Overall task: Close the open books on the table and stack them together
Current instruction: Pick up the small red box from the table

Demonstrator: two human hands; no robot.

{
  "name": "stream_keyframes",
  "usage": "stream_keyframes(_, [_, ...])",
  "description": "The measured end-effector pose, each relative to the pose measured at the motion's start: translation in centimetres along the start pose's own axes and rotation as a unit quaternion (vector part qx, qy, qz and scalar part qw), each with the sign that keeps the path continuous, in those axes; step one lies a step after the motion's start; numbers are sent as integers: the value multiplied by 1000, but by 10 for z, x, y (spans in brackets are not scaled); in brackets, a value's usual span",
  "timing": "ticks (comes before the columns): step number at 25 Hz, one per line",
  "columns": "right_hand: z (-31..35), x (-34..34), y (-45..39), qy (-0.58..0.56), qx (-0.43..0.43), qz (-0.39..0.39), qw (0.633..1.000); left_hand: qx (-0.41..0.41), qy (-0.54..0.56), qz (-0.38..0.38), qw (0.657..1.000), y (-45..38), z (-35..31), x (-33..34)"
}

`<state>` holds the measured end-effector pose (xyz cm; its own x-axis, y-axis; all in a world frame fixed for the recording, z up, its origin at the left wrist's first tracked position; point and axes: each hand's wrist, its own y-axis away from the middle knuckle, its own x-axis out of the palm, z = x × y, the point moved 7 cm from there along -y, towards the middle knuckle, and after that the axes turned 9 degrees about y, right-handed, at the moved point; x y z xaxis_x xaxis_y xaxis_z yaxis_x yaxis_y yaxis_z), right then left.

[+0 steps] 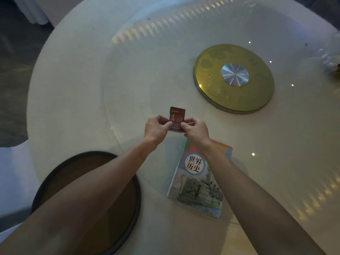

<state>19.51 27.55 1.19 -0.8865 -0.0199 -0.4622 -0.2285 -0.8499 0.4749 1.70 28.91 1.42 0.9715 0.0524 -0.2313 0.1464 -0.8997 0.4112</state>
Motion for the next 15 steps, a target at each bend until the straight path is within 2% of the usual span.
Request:
stream_keyframes(8, [2, 120, 83, 56, -8, 97, 994, -39, 43, -65, 996, 71, 83, -122])
stream_keyframes(15, [-25, 210, 140, 118, 6, 177, 977, -79, 4, -113, 990, 129, 153, -198])
